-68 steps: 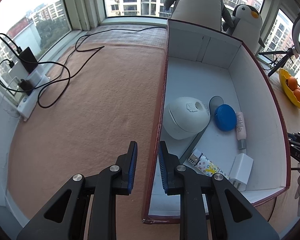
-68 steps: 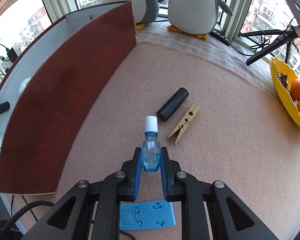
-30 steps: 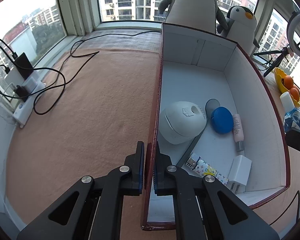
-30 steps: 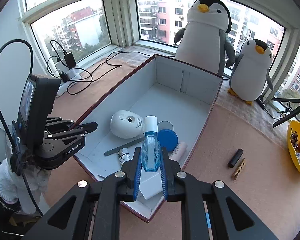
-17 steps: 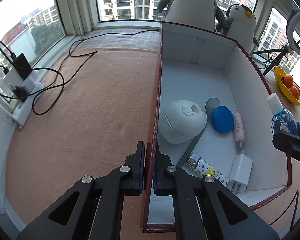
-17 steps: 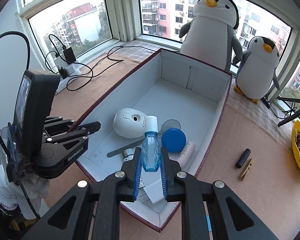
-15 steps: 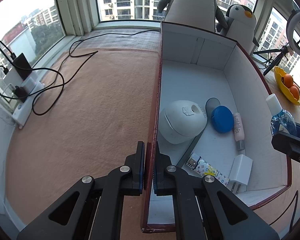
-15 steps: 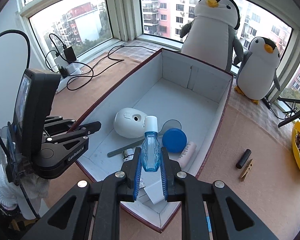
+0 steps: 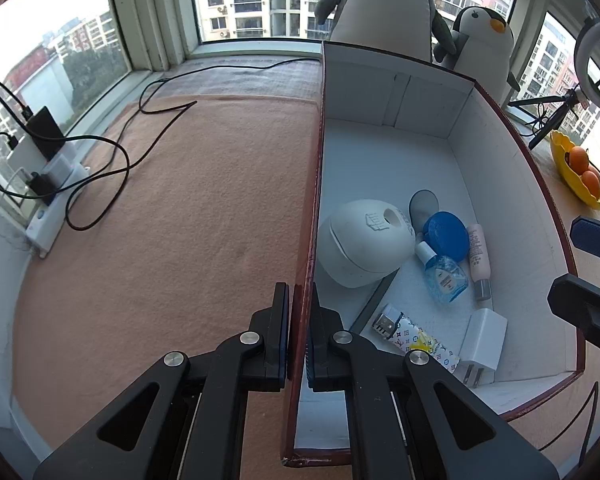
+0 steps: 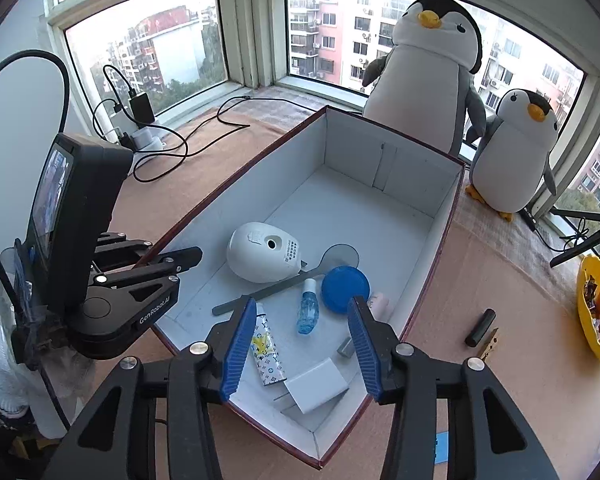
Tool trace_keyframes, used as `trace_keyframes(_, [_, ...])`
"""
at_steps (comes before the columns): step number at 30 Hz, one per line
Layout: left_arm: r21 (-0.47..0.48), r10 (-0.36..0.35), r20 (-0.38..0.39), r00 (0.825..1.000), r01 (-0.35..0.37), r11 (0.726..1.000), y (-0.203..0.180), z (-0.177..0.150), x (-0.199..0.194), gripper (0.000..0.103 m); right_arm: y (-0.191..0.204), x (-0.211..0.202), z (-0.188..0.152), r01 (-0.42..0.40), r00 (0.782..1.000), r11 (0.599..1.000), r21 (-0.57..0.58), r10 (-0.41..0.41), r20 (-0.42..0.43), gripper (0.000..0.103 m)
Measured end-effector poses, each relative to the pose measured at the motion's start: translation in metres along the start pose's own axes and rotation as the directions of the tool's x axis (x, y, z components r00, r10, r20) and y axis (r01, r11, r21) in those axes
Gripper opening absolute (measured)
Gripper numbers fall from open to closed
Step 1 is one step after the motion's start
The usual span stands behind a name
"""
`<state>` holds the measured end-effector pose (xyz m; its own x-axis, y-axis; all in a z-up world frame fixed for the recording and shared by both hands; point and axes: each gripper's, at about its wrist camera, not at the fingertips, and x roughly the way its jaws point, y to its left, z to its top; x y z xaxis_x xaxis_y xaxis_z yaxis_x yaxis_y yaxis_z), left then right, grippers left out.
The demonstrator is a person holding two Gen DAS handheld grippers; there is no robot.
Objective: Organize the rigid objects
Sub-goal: 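Carry the blue-capped bottle with the right gripper into the box and release, then reach the right gripper down and grasp the wooden clothespin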
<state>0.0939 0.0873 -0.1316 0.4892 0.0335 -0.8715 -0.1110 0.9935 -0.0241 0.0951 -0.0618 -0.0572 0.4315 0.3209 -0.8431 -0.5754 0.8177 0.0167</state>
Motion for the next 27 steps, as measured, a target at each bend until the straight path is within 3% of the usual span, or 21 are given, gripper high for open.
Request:
trace_keyframes(3, [0.002,0.003,-0.002,1.0,-0.003,1.0,0.0,0.0,0.0,0.006,-0.001,-0.001,0.0,0.005,1.0,1.0,-0.001,-0.005,0.004,0.052])
trace_keyframes(13, [-0.001,0.005,-0.009,1.0,-0.005,1.0,-0.001,0.0,-0.001,0.006,-0.022,-0.014,-0.007,0.022,0.999,0.998,0.051,-0.024,0.032,0.053])
trace_keyframes(19, [-0.004,0.005,-0.013,1.0,-0.005,1.0,0.0,0.0,-0.001,0.006,-0.064,-0.025,-0.02,0.042,0.998,0.987,0.152,-0.049,0.042,0.054])
trace_keyframes(27, [-0.002,0.008,-0.019,1.0,-0.008,1.0,-0.003,-0.001,-0.002,0.017,-0.13,-0.024,-0.046,0.12,0.992,0.954,0.274,-0.127,0.006,0.054])
